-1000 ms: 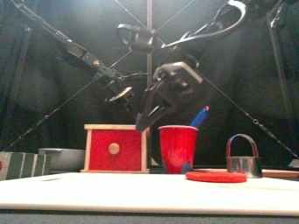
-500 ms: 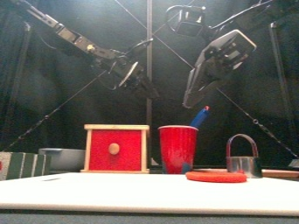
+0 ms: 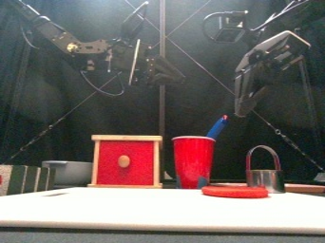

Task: Get the cutter from the drawer then cut the dough then place the extra dough in the bowl
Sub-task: Cut the dough

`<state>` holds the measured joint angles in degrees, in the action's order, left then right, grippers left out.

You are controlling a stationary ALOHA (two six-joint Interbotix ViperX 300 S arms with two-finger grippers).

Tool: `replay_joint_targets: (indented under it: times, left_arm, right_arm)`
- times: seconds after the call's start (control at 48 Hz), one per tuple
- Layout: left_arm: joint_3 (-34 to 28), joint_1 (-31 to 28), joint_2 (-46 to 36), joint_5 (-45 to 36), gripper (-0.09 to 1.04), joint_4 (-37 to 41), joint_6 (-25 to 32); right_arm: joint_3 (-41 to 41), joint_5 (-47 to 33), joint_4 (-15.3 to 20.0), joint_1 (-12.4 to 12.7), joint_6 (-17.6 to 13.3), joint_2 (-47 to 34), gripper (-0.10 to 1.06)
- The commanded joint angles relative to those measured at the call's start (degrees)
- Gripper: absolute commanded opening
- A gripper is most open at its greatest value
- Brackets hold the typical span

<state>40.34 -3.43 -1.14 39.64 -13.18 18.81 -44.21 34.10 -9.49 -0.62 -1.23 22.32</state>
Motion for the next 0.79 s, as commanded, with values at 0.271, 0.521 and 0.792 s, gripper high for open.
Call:
replay_joint_targets:
  times: [0.271,0.521,0.792]
  left_arm:
    - [1.14,2.29,-0.88,2.46,0.6,-2.81,0.0]
    - [2.11,3.96,-0.88,2.46,0.6,-4.04,0.0]
    - [3.25,4.83,-0.26,2.46,0.6,-5.01,0.0]
  right_arm:
    - [0.18,0.44,1.14,0.44,-0.35,2.64,0.58]
    - [-1.05,0.26,1.58,0.44,-0.18,1.76,0.77]
    - [-3.34,-0.88,-0.97,0.97,-0.09,-1.41,0.77]
